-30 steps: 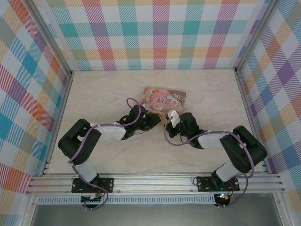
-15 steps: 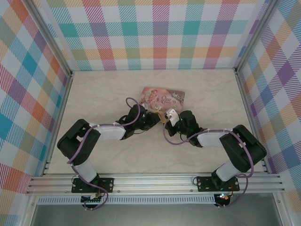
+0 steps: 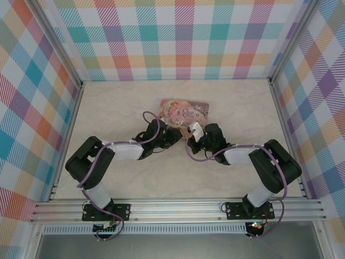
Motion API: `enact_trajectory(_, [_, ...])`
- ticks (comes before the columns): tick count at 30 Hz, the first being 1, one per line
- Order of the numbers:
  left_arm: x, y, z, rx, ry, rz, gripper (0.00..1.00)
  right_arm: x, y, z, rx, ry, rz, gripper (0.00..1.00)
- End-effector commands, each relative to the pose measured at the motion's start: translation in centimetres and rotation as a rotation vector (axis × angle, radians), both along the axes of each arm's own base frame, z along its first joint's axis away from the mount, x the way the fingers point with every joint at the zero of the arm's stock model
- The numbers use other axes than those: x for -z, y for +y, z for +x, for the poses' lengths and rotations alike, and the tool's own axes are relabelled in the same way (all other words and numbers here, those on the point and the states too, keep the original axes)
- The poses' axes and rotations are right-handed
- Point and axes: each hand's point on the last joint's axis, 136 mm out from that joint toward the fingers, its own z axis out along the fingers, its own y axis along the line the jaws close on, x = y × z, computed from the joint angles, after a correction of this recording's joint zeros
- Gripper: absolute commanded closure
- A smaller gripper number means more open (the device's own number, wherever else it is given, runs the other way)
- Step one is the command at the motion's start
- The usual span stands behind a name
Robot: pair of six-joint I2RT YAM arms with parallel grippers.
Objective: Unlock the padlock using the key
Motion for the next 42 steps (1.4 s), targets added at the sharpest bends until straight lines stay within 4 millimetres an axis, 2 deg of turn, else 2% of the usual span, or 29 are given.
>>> enact_trajectory(1, [0.0,-2.2,-3.0,0.145,0.058,-0.049,0.85,-7.1,2.6,2.3,-0.037,-0.155,0.2,0.97])
enact_trajectory(14, [0.3,-2.5,-2.9,0.147,0.063,-0.054,0.85,-8.1,3.5,3.0,-0.03,-0.123,0.26,0.97])
enact_trajectory(20, [0.9,-2.4,-2.6,0.136,0.059,-0.039,0.84,-5.5,2.3,1.6,0.006,-0.03,0.243,0.98])
enact_trajectory(25, [1.9,-2.7,-2.4,0.135,0.074,-0.041,0.82,-2.3,1.4,-0.4,0.028,0.081,0.225,0.98])
enact_trajectory(29, [2.9,-2.9,-2.3,0.135,0.087,-0.042,0.73,-0.2,1.0,-1.5,0.052,0.144,0.212,0.98])
enact_trajectory(34, [3.6,-2.3,-2.3,0.118,0.08,-0.015,0.49,1.7,0.5,-2.2,0.083,0.207,0.216,0.98])
enact_trajectory(38, [3.5,-1.4,-2.7,0.104,0.07,0.002,0.34,1.8,0.5,-2.4,0.089,0.229,0.225,0.98])
enact_trajectory(42, [2.3,0.4,-3.3,0.082,0.028,0.048,0.22,1.1,0.7,-2.6,0.089,0.261,0.244,0.98])
